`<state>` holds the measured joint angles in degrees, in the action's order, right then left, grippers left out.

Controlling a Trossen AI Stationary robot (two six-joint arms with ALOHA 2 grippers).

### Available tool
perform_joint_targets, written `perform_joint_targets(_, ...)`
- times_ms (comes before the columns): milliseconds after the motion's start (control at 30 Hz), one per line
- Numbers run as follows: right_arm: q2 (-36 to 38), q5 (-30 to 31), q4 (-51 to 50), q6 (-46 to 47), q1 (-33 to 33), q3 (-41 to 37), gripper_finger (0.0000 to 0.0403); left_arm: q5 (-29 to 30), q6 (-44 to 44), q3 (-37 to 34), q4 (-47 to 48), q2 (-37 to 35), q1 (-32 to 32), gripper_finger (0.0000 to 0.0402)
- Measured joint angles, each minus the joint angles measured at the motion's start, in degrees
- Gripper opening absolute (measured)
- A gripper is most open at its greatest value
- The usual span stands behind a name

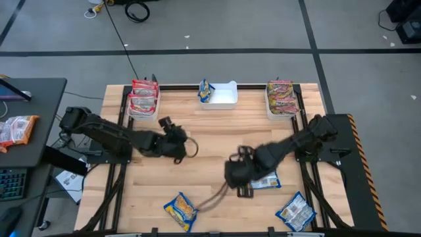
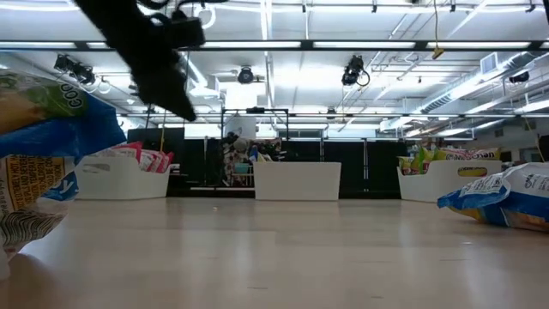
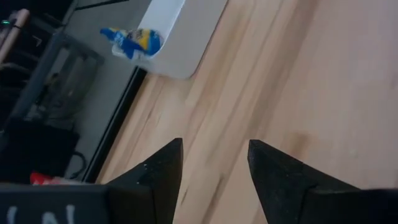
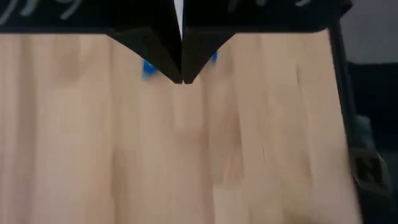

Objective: Sort Maruchan noodles
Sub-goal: Put the blue noodle pack into the middle white bin

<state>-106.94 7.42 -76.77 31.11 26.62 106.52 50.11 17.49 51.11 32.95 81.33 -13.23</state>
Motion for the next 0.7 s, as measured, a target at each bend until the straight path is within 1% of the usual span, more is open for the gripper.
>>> perform_joint_targets(100, -2.62, -0.4, -6.46, 9.3, 3.72, 0.0, 0.0005, 3.02, 8.36, 0.0, 7.8, -0.1, -4.54, 0.0187)
perform_joint_targets(233, -6.62, -5.31, -13.28, 16.35, 7.45, -0.01, 0.0005, 6.24, 20.64, 0.0, 17.18, -0.08, -9.94, 0.0187)
perform_joint_targets(300, -8.45, -7.97, -12.73, 16.5, 8.82, -0.66, 0.0005, 6.86, 25.2, 0.0, 19.73, -0.08, -12.22, 0.0187)
perform_joint_targets(367, -9.74, -10.03, -10.79, 14.87, 9.79, -2.37, 0.0006, 6.88, 27.85, 0.0, 20.45, -0.08, -14.09, 0.0187)
perform_joint_targets(533, -12.98, -16.05, -9.56, 12.1, 10.33, -10.2, 0.0005, 6.86, 30.51, 0.0, 20.41, -0.08, -18.04, 0.0187)
perform_joint_targets(633, -13.21, -16.22, -8.97, 10.88, 9.63, -15.87, 0.0005, 6.86, 31.52, 0.0, 20.44, -0.08, -19.46, 0.0187)
perform_joint_targets(700, -13.41, -15.27, -8.22, 10.44, 8.64, -18.97, 0.0005, 6.86, 31.69, 0.0, 20.45, -0.08, -20.15, 0.0187)
